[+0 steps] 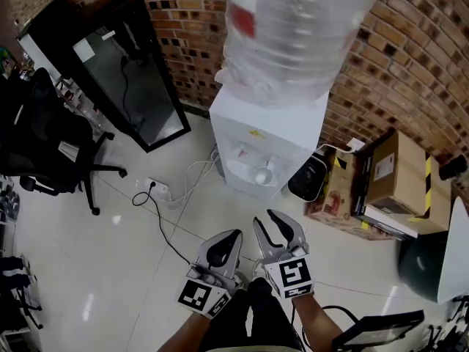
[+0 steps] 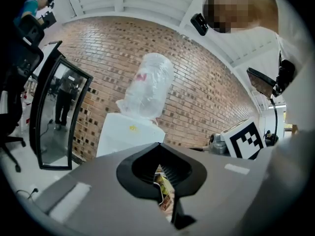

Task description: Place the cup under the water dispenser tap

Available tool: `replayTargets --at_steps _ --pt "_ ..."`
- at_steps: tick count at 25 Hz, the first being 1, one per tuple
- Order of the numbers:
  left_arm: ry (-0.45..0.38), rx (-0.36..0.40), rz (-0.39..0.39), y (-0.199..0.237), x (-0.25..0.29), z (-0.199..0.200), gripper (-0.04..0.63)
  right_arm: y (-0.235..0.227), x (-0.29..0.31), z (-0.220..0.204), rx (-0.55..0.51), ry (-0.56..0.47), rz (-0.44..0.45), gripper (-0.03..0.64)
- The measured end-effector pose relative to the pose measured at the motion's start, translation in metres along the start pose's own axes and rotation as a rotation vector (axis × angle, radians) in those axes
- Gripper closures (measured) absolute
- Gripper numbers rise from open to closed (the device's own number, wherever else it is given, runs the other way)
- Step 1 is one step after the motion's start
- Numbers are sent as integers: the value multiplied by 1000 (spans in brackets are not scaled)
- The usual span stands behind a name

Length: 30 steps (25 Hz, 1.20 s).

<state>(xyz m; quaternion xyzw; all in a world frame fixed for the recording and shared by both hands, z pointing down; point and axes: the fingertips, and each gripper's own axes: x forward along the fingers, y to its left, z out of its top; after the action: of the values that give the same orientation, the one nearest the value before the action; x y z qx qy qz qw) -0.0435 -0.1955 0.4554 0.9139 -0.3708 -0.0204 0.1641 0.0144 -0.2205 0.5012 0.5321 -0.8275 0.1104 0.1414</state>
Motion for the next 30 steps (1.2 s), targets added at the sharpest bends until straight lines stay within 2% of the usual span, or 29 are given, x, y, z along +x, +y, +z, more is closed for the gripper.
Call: replayTargets --at_steps 7,16,22,30 --pt "-39 34 -50 -34 -25 47 607 33 -57 61 -46 -66 19 578" --pt "-108 73 -111 -67 -53 88 607 61 -96 104 -87 -112 21 607" --pt "-132 76 -120 -77 -77 97 607 82 -114 111 -109 -114 27 611" --pt "-129 67 -129 -82 -92 97 607 93 -130 98 -95 -88 17 611"
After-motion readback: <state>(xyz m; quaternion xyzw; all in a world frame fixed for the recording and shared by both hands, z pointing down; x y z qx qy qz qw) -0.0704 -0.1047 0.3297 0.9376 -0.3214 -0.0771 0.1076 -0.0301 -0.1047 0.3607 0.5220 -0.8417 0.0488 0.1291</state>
